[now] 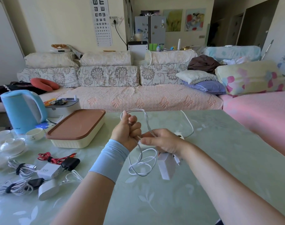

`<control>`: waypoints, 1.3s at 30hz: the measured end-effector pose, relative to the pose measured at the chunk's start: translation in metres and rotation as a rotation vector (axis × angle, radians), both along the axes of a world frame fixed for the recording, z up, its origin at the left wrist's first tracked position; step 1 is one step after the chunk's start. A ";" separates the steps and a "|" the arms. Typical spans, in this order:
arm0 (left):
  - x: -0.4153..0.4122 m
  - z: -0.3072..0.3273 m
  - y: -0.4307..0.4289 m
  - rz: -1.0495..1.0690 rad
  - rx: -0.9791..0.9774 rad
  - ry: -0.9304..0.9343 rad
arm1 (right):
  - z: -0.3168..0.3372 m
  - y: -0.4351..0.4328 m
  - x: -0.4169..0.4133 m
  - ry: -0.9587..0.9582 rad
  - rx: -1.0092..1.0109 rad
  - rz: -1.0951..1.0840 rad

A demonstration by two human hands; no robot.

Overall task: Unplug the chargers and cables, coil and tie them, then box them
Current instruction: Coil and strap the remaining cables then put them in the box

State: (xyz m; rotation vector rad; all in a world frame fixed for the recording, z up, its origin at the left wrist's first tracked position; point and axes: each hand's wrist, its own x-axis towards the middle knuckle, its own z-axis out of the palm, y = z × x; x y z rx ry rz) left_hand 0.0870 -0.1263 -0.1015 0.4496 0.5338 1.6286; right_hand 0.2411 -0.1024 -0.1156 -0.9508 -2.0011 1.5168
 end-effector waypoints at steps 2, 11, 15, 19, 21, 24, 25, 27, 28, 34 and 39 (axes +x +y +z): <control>0.004 0.000 0.000 0.065 0.015 -0.004 | -0.004 -0.005 -0.007 -0.013 -0.004 0.054; -0.012 0.009 -0.010 0.423 -0.057 0.541 | 0.004 -0.004 -0.014 -0.241 0.294 -0.050; -0.022 0.010 -0.010 0.558 -0.072 0.684 | 0.009 -0.009 -0.009 -0.342 0.179 0.200; -0.031 0.009 -0.012 0.517 -0.068 0.425 | 0.006 -0.005 -0.007 -0.281 0.072 0.269; -0.032 0.007 -0.011 0.371 0.001 0.243 | 0.006 -0.001 -0.003 -0.136 -0.060 0.229; -0.027 -0.007 -0.011 0.087 -0.017 0.316 | 0.004 0.005 0.005 0.040 -0.178 0.137; -0.021 -0.011 -0.011 -0.004 -0.028 0.386 | 0.005 0.007 0.006 0.101 -0.210 0.108; -0.007 -0.016 -0.014 -0.195 -0.043 0.545 | 0.010 0.010 0.008 0.204 -0.245 0.037; -0.002 -0.017 -0.015 -0.271 -0.048 0.616 | 0.011 0.012 0.009 0.247 -0.261 -0.009; 0.005 -0.018 -0.016 -0.385 -0.071 0.985 | 0.003 0.026 0.013 0.306 -0.351 -0.177; 0.001 -0.022 -0.018 -0.452 -0.086 1.267 | 0.006 0.021 0.011 0.275 -0.366 -0.165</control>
